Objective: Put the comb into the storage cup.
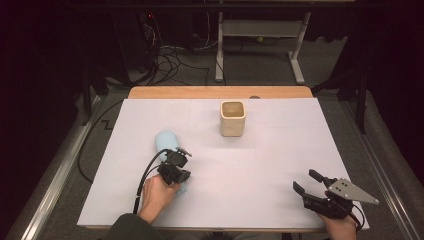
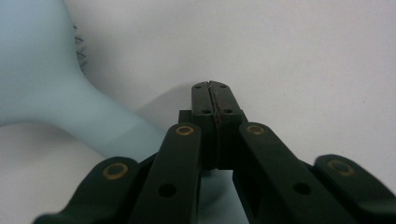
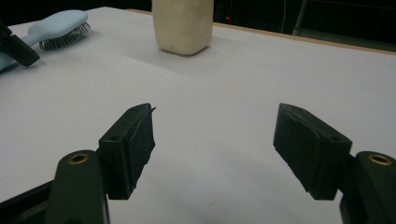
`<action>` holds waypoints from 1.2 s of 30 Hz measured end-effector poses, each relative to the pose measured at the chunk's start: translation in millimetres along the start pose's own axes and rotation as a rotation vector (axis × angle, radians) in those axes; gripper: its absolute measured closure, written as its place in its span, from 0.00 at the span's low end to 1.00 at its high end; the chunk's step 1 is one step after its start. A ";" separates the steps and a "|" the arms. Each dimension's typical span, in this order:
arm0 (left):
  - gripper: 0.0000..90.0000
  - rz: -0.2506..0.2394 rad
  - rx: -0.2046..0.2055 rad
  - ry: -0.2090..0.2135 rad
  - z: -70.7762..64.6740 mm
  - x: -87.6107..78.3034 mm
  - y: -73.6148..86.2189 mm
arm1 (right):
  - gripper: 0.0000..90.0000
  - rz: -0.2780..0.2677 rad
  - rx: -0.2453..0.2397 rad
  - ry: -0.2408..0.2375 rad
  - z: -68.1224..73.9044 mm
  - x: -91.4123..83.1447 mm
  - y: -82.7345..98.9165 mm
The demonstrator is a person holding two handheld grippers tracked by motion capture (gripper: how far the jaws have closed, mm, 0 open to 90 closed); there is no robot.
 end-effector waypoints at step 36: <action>1.00 -0.049 -0.073 -0.017 30.9 -13.9 32.7 | 0.33 -0.007 -0.007 -0.010 -2.3 7.0 -3.4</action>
Point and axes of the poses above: each handheld gripper's, and its own axes: x roughly forward along the jaws, y roughly out of its underside, z roughly to its left, the point moved 8 cm from there along x, roughly forward along the jaws, and after that the axes turned 11 degrees about -x, right-handed, at the moved point
